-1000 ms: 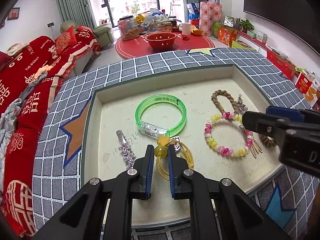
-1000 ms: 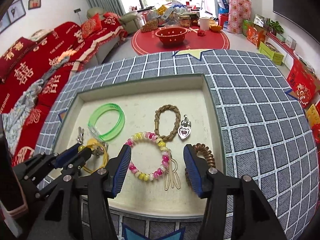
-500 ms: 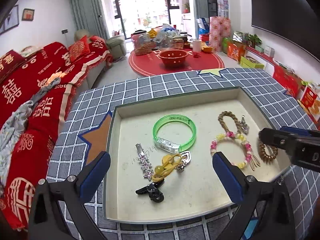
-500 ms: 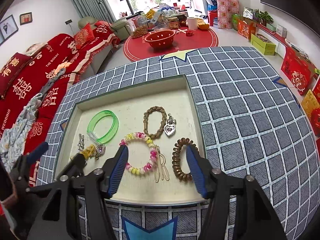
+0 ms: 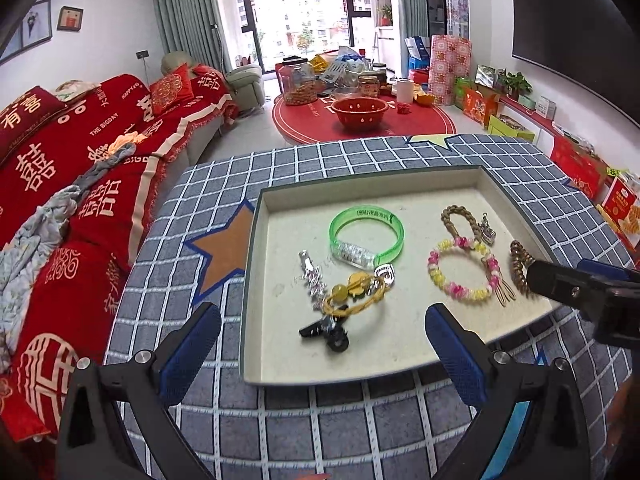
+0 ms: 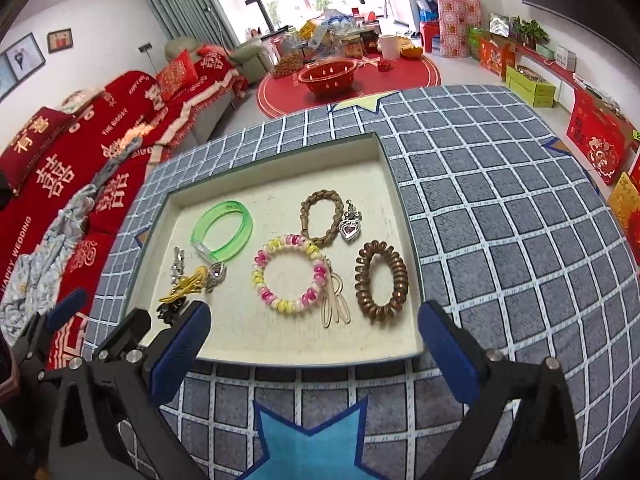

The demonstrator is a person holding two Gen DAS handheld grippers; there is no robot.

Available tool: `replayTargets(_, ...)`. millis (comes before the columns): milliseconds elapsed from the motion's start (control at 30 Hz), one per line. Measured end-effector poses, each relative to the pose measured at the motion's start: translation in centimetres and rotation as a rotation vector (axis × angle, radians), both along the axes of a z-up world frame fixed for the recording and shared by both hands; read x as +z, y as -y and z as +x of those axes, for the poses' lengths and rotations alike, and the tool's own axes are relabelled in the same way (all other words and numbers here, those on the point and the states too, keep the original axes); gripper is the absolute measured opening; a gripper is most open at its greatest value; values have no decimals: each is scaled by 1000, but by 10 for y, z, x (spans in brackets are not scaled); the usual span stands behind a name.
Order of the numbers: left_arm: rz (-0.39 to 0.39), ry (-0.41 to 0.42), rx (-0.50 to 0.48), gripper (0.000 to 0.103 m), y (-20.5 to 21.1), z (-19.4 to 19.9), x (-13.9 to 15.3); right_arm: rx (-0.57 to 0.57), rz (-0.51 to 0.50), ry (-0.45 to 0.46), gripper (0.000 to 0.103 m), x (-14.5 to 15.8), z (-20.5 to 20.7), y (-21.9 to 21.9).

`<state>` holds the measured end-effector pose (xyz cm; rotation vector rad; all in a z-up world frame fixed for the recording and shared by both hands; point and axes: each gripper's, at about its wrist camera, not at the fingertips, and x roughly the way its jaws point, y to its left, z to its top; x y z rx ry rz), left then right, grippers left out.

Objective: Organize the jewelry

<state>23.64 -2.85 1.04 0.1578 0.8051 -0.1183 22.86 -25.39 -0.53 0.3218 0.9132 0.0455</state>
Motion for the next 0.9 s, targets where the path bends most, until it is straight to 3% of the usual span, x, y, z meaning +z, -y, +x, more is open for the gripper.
replayTargets(400,-8,9,28,103,-18,-59,-12,-9,-35,33,103,-3,-56,-15)
replayTargets(900,-24,32,90,103,-33,-106,-23,-46,-169,73,103,-18,-112,-25)
